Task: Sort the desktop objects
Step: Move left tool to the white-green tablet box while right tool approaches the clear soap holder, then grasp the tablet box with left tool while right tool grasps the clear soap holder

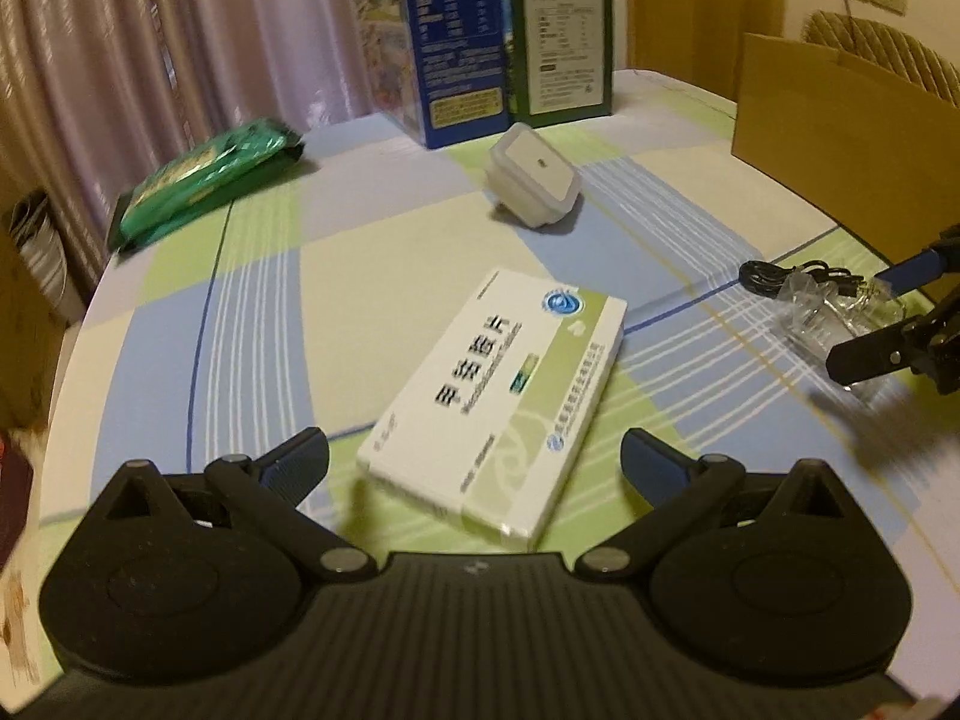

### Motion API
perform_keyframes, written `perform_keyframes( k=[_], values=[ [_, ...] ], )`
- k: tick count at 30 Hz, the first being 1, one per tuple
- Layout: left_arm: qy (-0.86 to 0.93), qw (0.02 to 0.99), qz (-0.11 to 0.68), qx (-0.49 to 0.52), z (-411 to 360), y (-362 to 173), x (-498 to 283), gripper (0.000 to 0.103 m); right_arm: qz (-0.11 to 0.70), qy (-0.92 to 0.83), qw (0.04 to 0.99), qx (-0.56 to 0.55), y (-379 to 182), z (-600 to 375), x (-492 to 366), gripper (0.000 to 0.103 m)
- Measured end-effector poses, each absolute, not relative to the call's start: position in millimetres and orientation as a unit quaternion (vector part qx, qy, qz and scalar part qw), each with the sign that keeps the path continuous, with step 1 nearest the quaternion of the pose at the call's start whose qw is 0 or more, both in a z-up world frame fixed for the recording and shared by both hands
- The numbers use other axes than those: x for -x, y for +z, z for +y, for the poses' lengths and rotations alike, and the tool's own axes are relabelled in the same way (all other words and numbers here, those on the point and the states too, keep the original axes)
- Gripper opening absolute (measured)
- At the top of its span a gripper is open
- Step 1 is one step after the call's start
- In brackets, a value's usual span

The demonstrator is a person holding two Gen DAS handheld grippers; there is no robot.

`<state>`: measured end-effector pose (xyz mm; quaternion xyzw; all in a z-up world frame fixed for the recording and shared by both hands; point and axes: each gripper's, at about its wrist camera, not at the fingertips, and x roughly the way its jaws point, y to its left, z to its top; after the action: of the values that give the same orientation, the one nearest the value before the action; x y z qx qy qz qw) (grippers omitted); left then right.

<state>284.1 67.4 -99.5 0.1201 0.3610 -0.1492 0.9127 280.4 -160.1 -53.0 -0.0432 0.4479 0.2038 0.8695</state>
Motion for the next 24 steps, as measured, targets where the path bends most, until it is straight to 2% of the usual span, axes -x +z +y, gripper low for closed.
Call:
perform_keyframes(
  k=[7, 10, 11, 12, 14, 17, 24],
  values=[
    [-0.156, 0.911, 0.369, -0.095, 74.3, -108.8, -304.2, 0.1, 0.458, 0.208, 0.863, 0.041, -56.0, -159.5, -281.5, 0.1],
    [-0.161, 0.907, 0.382, -0.076, 77.2, -110.6, -309.0, 0.093, 0.461, 0.203, 0.863, 0.04, -55.4, -159.2, -281.3, 0.089],
    [-0.161, 0.905, 0.387, -0.072, 77.5, -111.2, -309.4, 0.087, 0.463, 0.201, 0.862, 0.039, -55.8, -159.5, -281.6, 0.082],
    [-0.161, 0.904, 0.391, -0.07, 76.7, -111.3, -308.6, 0.085, 0.465, 0.198, 0.862, 0.039, -56.0, -160.1, -281.6, 0.074],
    [-0.153, 0.902, 0.395, -0.076, 73.0, -111.3, -303.3, 0.077, 0.465, 0.197, 0.862, 0.039, -55.3, -161.6, -281.6, 0.07],
    [-0.15, 0.896, 0.409, -0.084, 63.7, -108.0, -289.2, 0.069, 0.464, 0.195, 0.863, 0.041, -54.3, -161.6, -278.3, 0.069],
    [-0.155, 0.876, 0.445, -0.107, 32.6, -98.0, -233.8, 0.067, 0.47, 0.197, 0.861, 0.017, -47.7, -168.3, -256.0, 0.067]
  ],
)
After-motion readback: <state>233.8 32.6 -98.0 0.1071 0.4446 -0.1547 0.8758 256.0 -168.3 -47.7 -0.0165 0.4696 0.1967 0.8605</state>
